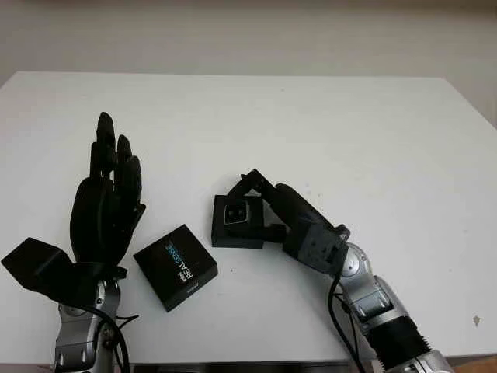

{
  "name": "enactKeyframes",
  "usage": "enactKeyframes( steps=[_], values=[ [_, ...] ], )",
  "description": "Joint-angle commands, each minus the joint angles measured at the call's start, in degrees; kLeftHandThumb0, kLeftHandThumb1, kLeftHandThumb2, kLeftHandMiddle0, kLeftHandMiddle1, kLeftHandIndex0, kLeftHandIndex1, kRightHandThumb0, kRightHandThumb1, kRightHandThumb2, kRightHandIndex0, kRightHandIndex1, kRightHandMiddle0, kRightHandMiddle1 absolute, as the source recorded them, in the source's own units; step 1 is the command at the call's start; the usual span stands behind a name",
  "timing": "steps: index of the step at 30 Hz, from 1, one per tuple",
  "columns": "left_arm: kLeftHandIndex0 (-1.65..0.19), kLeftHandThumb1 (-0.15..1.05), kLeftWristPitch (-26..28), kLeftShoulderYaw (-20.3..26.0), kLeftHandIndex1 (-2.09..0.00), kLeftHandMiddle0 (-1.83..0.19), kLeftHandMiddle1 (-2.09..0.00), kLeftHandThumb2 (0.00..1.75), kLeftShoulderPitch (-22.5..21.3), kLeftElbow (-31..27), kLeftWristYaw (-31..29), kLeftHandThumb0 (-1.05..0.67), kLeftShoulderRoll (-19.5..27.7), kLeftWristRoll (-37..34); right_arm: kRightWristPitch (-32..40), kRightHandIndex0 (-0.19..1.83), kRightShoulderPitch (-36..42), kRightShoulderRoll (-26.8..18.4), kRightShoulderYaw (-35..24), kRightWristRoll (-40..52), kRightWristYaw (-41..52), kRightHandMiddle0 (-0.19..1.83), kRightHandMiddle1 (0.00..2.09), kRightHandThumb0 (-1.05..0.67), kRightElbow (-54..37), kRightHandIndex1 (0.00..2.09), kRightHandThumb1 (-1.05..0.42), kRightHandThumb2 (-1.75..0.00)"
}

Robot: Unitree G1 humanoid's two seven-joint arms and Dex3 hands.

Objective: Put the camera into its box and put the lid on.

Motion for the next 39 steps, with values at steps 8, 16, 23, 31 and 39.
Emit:
enactKeyframes(
  steps=[8,16,23,31,39],
  values=[
    [0.17,1.05,-0.50,-0.01,-0.05,0.16,-0.05,0.47,-0.05,-0.28,-0.41,-0.75,0.33,0.07,-2.11,-0.18,-0.02,-4.67,-1.40,-3.87,-1.69,-0.06,0.26,-0.54,-7.11,0.02,-0.88,-0.05],
    [0.16,1.05,-0.50,0.05,-0.06,0.15,-0.06,0.47,-0.44,-0.04,-0.36,-0.74,0.26,-0.10,-7.43,-0.16,-1.30,-10.05,-2.60,-7.82,-3.47,-0.08,0.11,-0.66,-10.16,0.02,-0.93,-0.07],
    [0.16,1.05,-0.39,0.01,-0.06,0.15,-0.05,0.47,-0.46,-0.12,-0.07,-0.75,0.24,0.15,-16.21,-0.12,-1.31,-15.29,-0.61,-14.23,-4.39,-0.09,0.08,-0.80,-10.54,0.05,-1.04,-0.30],
    [0.16,1.05,-0.61,-0.03,-0.05,0.15,-0.05,0.47,-0.34,-0.06,-0.43,-0.74,0.14,-0.31,-20.87,-0.17,-1.82,-17.66,1.12,-19.20,-4.34,-0.11,0.06,-0.88,-8.72,0.04,-1.05,-0.59],
    [0.15,1.05,-0.36,-0.01,-0.06,0.14,-0.05,0.47,-0.22,-0.33,-0.03,-0.75,0.10,-0.12,-21.70,-0.17,-3.07,-18.14,3.29,-21.98,-3.83,-0.07,0.07,-0.92,-5.28,0.05,-1.05,-0.63]
  ],
)
